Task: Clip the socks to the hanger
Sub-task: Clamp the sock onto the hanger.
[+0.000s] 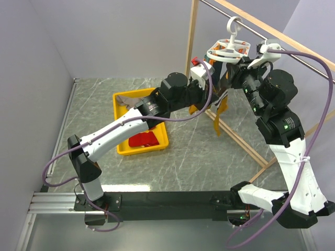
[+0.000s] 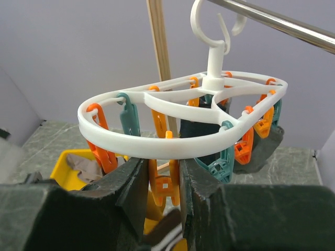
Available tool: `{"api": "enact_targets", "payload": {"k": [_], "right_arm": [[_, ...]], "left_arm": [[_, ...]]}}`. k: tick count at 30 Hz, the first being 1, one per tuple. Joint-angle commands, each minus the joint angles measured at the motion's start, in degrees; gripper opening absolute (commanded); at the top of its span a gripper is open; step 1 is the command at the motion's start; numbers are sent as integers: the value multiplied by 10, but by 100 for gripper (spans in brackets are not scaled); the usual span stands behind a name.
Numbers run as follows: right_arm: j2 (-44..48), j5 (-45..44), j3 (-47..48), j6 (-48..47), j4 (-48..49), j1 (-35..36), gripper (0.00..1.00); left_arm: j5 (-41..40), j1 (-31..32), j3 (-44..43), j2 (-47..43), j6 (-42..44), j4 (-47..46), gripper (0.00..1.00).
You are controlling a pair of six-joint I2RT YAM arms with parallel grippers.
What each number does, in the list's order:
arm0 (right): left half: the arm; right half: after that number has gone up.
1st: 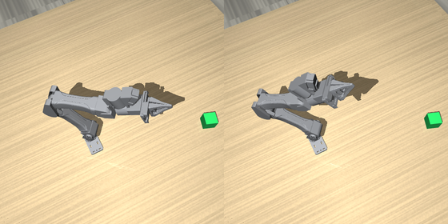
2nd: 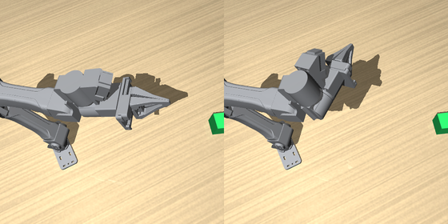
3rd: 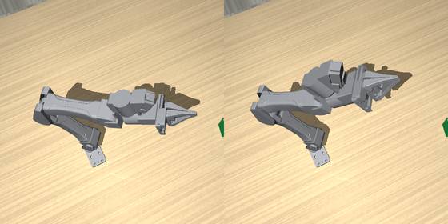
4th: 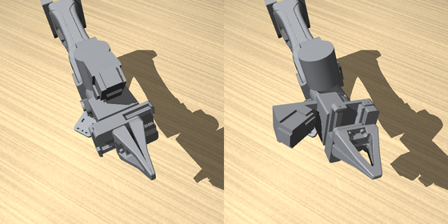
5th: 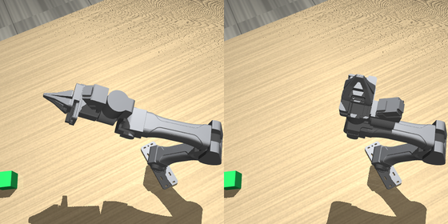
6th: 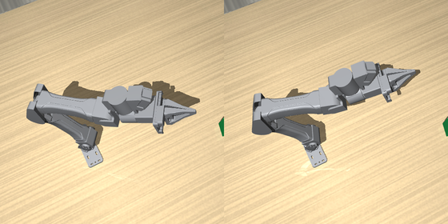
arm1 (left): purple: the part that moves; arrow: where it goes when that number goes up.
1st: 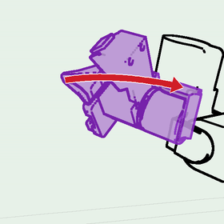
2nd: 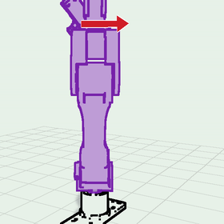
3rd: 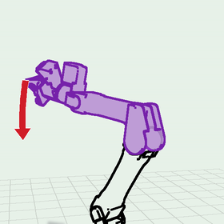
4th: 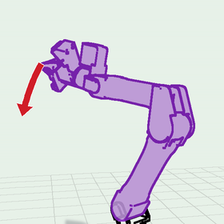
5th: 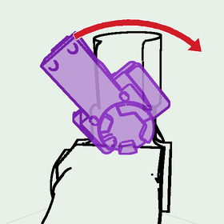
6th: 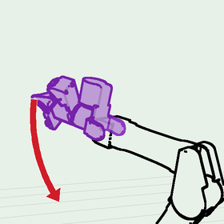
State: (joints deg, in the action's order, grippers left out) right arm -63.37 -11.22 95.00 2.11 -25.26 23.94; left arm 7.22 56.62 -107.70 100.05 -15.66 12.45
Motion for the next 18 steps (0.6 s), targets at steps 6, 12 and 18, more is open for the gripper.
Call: {"api": "enact_targets", "payload": {"k": [6,12,18], "right_arm": [[11,-15,2,9,16,-4,0],[15,-28,-14,8,36,-5,0],[16,-35,-16,-1,36,-4,0]], "left_arm": [[-107,25,-42,-20,-35,-84,1],[-142,40,-104,13,-39,-39,1],[-158,51,-126,20,-45,-31,0]]}}
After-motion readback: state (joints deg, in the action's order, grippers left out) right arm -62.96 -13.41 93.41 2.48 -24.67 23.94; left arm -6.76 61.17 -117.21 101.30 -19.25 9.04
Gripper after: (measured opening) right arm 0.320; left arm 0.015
